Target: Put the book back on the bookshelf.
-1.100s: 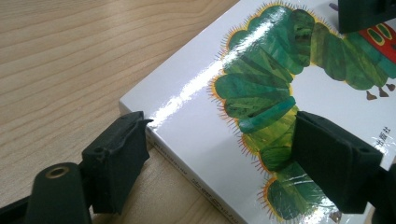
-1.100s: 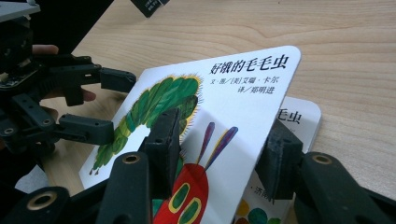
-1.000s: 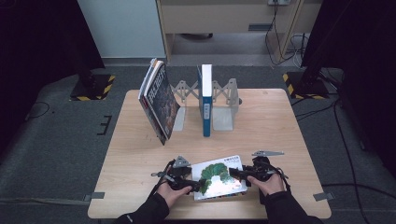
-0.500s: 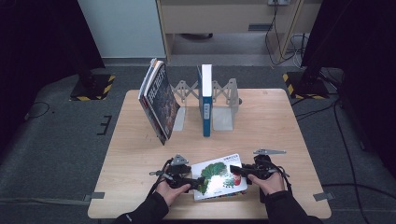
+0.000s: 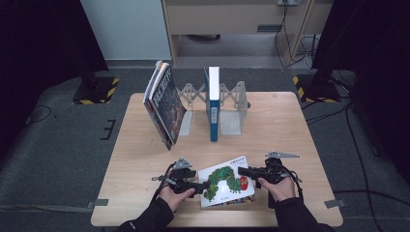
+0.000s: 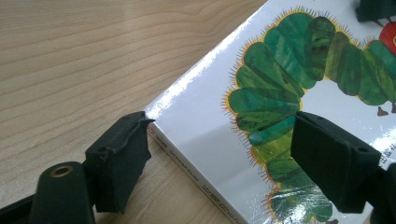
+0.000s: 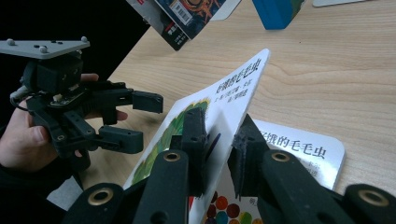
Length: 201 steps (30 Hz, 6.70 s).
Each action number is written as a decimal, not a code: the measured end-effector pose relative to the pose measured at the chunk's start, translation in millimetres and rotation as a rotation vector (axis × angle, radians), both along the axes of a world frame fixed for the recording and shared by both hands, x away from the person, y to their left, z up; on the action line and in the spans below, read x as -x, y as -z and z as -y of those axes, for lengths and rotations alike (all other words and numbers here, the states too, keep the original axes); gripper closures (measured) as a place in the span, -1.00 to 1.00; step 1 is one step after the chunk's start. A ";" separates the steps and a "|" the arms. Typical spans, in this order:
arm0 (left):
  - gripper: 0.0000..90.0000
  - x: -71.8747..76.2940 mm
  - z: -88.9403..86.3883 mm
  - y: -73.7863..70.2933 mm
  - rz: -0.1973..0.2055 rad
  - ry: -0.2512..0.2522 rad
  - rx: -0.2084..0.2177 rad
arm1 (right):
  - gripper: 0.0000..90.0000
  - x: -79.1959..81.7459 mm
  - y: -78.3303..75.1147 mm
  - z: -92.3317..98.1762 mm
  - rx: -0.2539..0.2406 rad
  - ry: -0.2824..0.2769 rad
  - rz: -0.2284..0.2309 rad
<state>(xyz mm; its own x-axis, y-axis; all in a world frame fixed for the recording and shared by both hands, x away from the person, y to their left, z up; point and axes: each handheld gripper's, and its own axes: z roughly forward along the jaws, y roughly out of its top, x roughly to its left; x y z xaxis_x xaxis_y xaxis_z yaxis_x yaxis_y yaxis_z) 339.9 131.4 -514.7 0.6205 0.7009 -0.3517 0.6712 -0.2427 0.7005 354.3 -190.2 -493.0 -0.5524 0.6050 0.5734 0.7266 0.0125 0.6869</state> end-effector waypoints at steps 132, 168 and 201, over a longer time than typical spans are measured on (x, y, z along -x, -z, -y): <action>0.49 3.7 16.6 -18.4 -0.048 0.133 0.219 | -0.30 -0.6 8.1 8.8 0.204 0.084 0.168; 0.66 -12.1 -10.4 -82.4 0.123 -0.019 0.214 | -0.69 -19.0 34.0 61.8 0.629 0.199 0.096; 0.66 -58.9 35.7 -144.8 0.325 -0.141 0.209 | -0.97 -16.2 46.1 63.4 0.621 0.254 0.155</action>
